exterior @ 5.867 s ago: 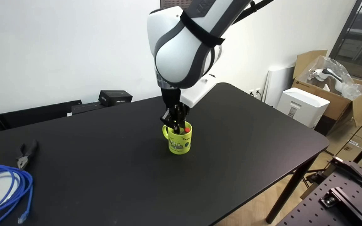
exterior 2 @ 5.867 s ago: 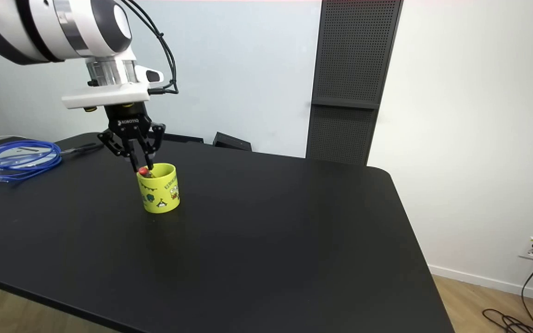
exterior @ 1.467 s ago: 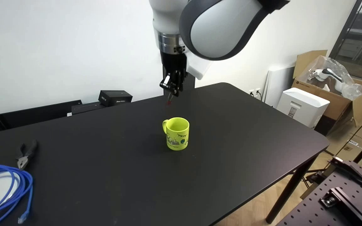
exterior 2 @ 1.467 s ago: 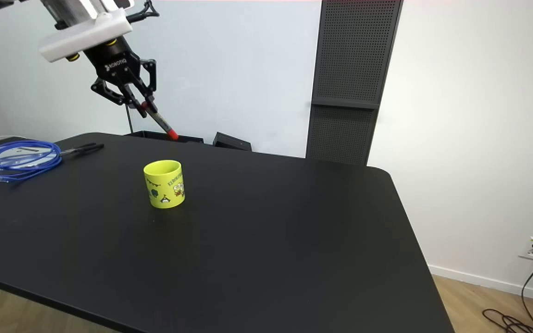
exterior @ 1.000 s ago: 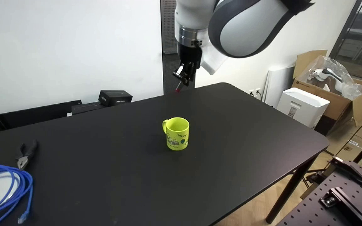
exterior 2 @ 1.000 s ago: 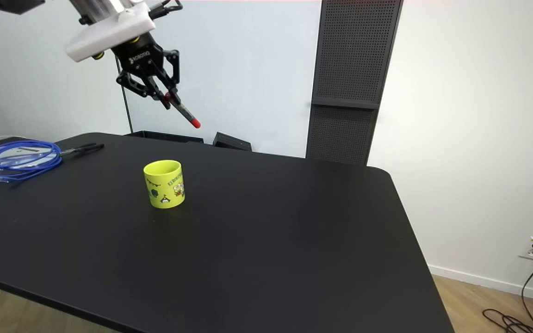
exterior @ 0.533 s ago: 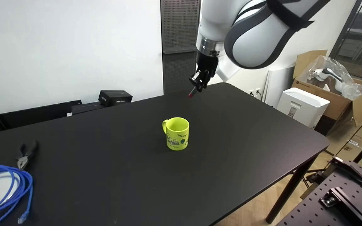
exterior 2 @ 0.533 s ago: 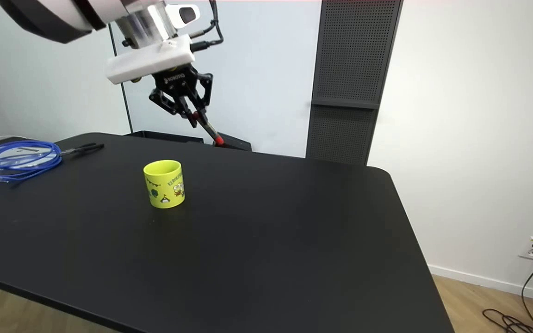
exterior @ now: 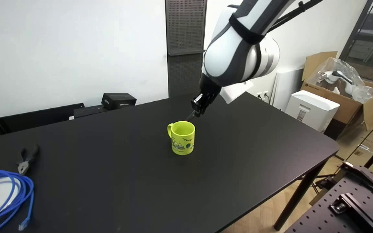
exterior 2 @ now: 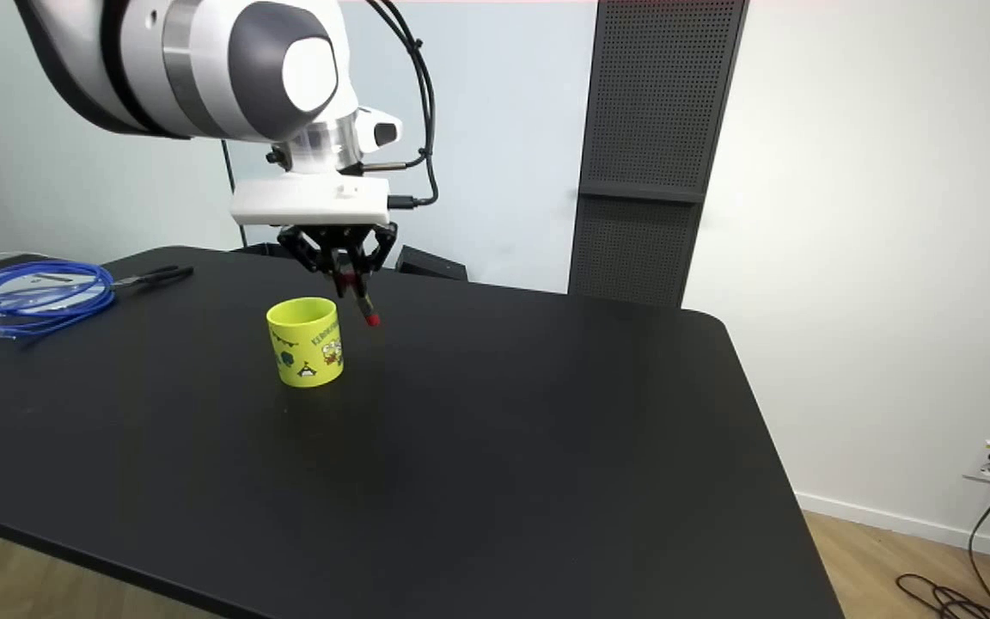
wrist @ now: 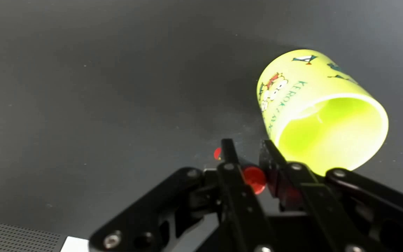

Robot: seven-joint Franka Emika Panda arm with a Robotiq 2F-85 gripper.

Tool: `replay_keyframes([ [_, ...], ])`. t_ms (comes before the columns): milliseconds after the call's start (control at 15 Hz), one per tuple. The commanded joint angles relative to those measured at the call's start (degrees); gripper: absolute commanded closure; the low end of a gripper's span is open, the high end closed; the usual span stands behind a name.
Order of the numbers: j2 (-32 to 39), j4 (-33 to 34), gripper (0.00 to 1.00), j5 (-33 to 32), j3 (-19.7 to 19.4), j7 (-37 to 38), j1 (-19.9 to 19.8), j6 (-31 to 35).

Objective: Remove the marker from the yellow mug, put the marker back in the mug, remove the marker from the mug again

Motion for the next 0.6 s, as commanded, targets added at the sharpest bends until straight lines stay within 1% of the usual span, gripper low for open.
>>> replay_keyframes([
  [0,2.25,4.04,0.51,8.71,6.33,-9.2,-6.37,-3.97],
  [133,2.06,4.89,0.38,10.87,5.63,-11.38,-6.46,-5.65],
  [333,0.99,5.12,0.19,11.81,3.95,-11.75,-6.24,-6.89],
  [467,-0.54,4.34,0.05,8.99,0.83,-7.78,-4.12,-7.61],
  [533,-1.87,3.54,0.01,6.0,-1.8,-4.17,-2.09,-8.25],
])
